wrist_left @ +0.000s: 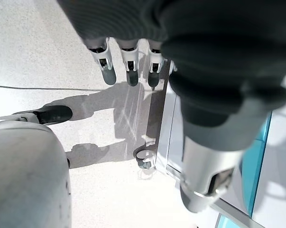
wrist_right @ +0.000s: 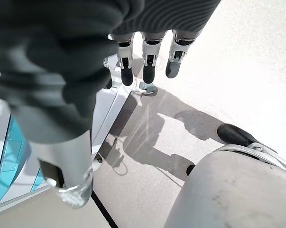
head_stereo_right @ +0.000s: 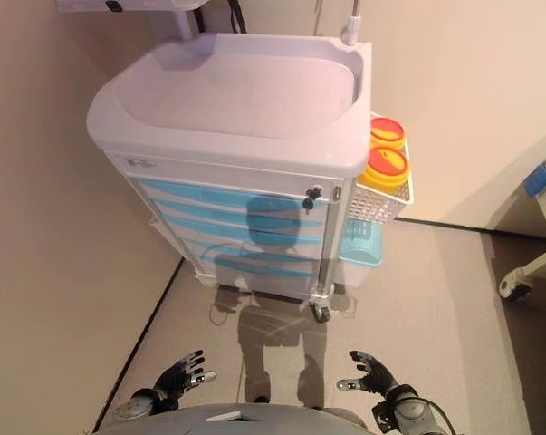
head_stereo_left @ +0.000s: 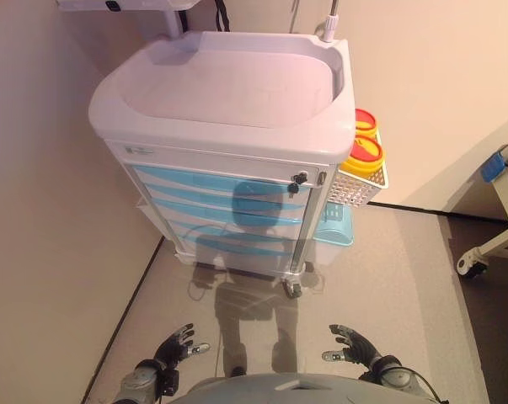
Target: Open the drawer and pick up the medicine
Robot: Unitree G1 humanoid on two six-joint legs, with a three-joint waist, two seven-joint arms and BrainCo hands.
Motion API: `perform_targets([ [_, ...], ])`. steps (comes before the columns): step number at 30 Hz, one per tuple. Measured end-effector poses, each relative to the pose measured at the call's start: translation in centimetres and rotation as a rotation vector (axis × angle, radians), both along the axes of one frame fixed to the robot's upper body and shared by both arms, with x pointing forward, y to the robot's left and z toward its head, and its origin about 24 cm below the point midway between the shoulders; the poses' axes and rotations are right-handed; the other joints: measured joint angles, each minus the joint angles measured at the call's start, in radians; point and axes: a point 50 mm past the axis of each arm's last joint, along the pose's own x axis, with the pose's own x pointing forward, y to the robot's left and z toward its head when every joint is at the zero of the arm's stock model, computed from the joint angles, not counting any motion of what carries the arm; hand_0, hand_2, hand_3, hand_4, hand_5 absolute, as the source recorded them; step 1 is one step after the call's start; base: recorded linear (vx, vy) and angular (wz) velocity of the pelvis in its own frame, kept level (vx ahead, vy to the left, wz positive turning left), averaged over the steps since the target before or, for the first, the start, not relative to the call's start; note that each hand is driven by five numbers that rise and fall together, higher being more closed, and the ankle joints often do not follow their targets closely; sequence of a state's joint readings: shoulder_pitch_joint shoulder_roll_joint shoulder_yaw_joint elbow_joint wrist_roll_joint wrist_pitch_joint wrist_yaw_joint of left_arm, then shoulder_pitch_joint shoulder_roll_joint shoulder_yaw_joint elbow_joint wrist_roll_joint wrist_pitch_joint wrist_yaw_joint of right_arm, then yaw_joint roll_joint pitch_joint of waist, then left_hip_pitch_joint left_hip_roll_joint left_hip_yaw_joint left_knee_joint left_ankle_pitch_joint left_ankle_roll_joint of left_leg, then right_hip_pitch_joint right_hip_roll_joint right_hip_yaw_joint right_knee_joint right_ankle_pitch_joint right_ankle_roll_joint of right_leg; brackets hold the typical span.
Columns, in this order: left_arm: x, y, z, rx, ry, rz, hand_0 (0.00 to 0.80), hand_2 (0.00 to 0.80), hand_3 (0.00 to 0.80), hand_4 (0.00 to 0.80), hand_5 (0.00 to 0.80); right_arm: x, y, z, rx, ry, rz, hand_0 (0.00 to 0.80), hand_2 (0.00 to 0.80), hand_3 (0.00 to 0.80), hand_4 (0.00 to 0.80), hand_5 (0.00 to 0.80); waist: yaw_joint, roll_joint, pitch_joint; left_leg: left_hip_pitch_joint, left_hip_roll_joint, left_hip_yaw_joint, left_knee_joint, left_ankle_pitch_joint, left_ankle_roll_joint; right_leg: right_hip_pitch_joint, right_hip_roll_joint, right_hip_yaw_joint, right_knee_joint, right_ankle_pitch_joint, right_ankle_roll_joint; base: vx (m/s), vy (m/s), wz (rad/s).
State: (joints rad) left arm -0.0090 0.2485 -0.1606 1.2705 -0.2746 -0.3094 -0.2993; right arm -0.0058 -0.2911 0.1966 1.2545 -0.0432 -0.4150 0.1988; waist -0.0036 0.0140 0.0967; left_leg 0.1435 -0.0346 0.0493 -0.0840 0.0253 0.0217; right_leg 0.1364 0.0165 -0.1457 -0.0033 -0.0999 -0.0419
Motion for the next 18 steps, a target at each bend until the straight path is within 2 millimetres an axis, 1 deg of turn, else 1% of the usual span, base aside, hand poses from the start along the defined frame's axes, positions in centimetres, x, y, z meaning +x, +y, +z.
perform_targets([
  [11, 0.01, 0.04, 0.00, 0.007, 0.000, 0.005, 0.000, 0.000, 0.000, 0.000, 0.000, 0.00, 0.01, 0.00, -0.001, 0.001, 0.004, 0.000, 0.000, 0.000, 0.000, 0.000, 0.000, -0.005, 0.003, 0.000, -0.001, 0.000, -0.003, 0.000, 0.000, 0.005, 0.000, -0.002, -0.014, 0.000, 0.000, 0.000, 0.000, 0.00],
  [18, 0.02, 0.09, 0.01, 0.009, -0.001, 0.011, 0.000, 0.000, 0.000, 0.000, 0.000, -0.03, 0.09, -0.03, -0.007, 0.006, 0.025, 0.000, 0.000, 0.000, 0.000, 0.000, 0.000, -0.011, 0.007, 0.001, -0.001, -0.001, -0.003, 0.000, 0.000, 0.009, 0.000, -0.003, -0.015, 0.000, 0.000, 0.053, 0.006, 0.01],
])
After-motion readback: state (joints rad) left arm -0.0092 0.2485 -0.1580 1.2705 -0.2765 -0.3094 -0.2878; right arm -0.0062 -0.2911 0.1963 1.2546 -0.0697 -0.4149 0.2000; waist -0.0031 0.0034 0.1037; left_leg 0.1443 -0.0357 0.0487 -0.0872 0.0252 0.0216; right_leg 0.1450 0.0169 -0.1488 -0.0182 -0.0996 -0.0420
